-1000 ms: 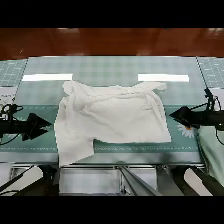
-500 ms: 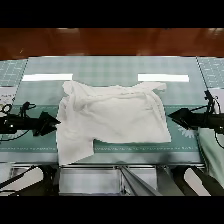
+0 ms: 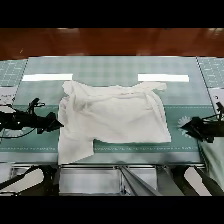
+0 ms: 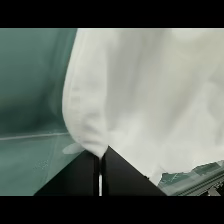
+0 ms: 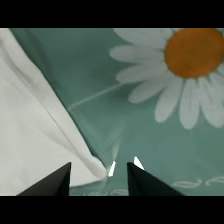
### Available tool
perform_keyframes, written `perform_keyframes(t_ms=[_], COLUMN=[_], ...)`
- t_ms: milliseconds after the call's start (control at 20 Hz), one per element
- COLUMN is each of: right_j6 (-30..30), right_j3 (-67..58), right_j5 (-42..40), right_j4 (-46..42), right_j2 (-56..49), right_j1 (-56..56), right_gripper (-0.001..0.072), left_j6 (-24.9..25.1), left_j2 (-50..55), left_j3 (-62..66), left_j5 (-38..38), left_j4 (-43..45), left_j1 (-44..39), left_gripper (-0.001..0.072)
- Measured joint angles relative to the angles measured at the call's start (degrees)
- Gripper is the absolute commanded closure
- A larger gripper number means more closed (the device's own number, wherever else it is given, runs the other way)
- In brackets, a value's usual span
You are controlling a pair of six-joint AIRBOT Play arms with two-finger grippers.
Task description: Fold the shirts.
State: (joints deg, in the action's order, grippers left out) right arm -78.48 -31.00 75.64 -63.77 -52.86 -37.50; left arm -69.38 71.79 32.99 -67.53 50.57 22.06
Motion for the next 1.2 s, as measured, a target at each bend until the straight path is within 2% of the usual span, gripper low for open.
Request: perform_keyframes(t_ms=[200,500,700,750,800,850,950,1200], right_j6=[-1.6,-0.8,0.2,0.5,0.9,1.9,5.0,8.7], right_j3=[2.2,3.0,3.1,3.1,3.0,2.8,1.4,-12.7], right_j5=[2.8,1.1,-2.4,-3.9,-5.8,-7.9,-9.6,-5.0], right_j4=[-3.3,1.0,6.9,8.7,9.7,11.0,15.2,20.5], right_j2=[-2.7,-10.1,-14.9,-15.7,-16.2,-16.7,-17.2,-14.6], right_j1=[4.1,10.3,15.3,16.6,17.7,18.7,19.9,21.0], right_gripper=[0.0306,0.0306,0.032,0.046,0.0649,0.068,0.068,0.0681], left_j6=[0.1,0.2,0.2,0.2,0.2,0.2,0.2,0.3], left_j2=[0.0,0.0,0.0,0.0,0.0,0.0,-0.1,-3.5], left_j3=[0.1,0.1,0.1,0.1,0.2,0.2,0.5,6.7], left_j5=[0.2,0.3,0.4,0.4,0.4,0.6,0.8,-0.5], left_j4=[-0.1,-0.1,-0.1,-0.1,-0.1,-0.1,-0.1,-4.1], left_j1=[-0.2,-0.3,-0.3,-0.3,-0.3,-0.3,-0.3,-0.3], left_gripper=[0.0693,0.0693,0.0693,0.0693,0.0693,0.0693,0.0693,0.0693])
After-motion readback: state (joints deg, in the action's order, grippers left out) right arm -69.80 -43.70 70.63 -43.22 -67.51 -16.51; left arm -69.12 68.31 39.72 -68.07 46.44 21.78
